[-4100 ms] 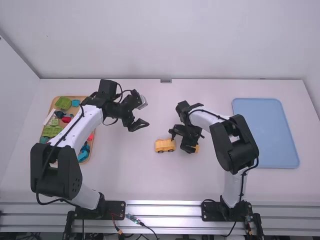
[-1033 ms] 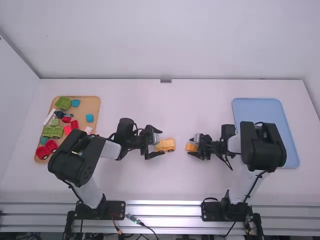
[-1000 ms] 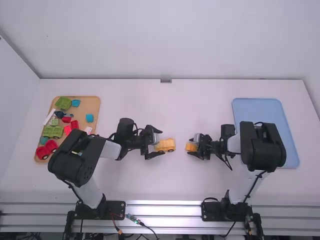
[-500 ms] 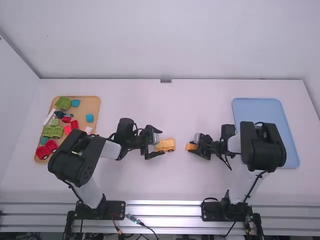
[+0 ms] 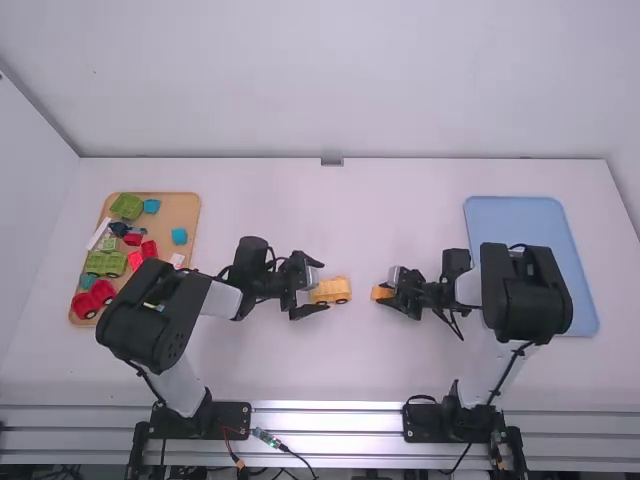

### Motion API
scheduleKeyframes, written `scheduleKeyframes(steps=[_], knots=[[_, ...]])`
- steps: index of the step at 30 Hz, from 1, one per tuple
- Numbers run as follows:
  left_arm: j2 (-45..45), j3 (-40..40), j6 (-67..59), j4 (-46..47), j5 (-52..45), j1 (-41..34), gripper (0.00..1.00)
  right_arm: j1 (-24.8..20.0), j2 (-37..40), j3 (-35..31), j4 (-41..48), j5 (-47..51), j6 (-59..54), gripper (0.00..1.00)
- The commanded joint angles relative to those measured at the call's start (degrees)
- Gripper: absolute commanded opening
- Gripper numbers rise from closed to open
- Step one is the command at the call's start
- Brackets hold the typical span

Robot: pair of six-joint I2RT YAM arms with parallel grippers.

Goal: Assemble lego blocks to make yellow taxi

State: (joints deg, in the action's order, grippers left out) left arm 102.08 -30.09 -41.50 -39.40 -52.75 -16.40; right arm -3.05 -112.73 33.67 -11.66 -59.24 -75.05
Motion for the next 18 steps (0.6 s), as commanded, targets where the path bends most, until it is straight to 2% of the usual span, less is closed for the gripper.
scheduleKeyframes(steps=[1,14,18], knots=[[2.05,-0.26,0.36,-0.94,-0.37,-0.48,0.99,0.35,-0.85,-0.28,0.11,-0.98,0.22,0.26],[9.35,-0.46,3.98,-9.92,0.6,-1.22,0.99,0.44,-0.85,-0.24,0.09,-2.34,0.2,0.24],[12.81,-3.06,5.05,-9.57,2.08,-2.47,0.99,0.42,-0.85,-0.26,0.11,-2.43,0.24,0.24]])
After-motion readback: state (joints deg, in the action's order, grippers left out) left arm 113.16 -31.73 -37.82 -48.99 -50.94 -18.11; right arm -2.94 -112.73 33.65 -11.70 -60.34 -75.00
